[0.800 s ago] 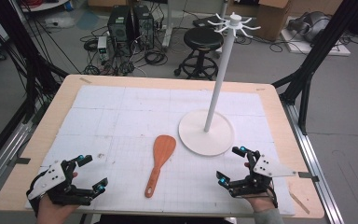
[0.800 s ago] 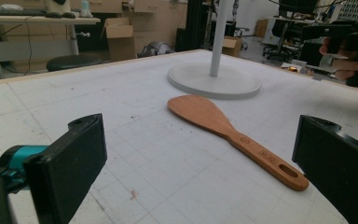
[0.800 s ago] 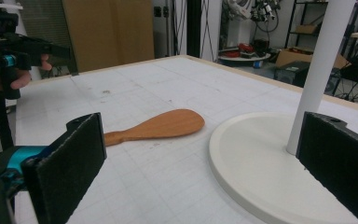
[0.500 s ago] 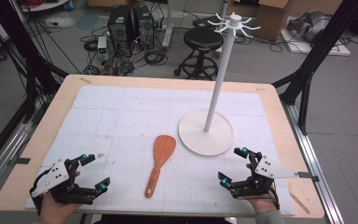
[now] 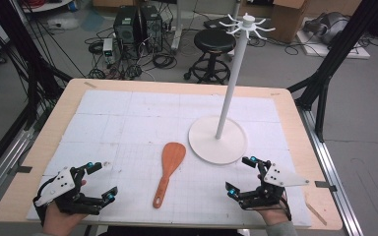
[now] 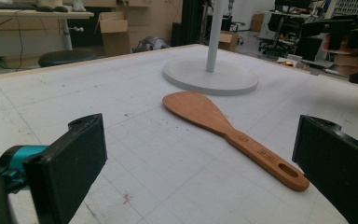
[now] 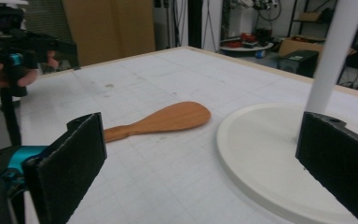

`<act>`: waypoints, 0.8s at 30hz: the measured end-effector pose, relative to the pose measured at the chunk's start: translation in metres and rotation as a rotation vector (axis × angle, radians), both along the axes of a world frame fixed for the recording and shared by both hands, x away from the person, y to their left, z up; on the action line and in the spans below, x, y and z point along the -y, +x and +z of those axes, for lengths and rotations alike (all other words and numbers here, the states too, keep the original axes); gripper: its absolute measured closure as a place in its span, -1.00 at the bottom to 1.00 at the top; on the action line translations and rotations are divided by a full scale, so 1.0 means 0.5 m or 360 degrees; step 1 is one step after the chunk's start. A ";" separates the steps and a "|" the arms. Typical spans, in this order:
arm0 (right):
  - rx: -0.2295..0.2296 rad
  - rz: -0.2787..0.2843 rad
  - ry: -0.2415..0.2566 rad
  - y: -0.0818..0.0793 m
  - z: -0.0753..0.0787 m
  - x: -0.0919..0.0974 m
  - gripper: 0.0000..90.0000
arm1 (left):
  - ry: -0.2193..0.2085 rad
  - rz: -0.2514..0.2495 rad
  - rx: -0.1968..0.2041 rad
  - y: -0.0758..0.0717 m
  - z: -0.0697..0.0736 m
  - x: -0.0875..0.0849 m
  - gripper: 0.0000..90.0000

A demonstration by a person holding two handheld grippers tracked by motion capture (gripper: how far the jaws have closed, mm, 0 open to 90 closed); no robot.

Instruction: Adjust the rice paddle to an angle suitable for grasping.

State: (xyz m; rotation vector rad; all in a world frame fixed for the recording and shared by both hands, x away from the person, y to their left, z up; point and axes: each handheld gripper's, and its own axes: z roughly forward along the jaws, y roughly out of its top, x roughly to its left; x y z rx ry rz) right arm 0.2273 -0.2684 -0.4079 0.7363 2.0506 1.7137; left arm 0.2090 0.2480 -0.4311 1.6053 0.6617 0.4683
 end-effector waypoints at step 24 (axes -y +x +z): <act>0.0012 0.0173 -0.0064 -0.006 0.007 -0.058 0.98 | 0.0018 -0.0005 -0.0012 0.001 -0.002 0.003 -0.92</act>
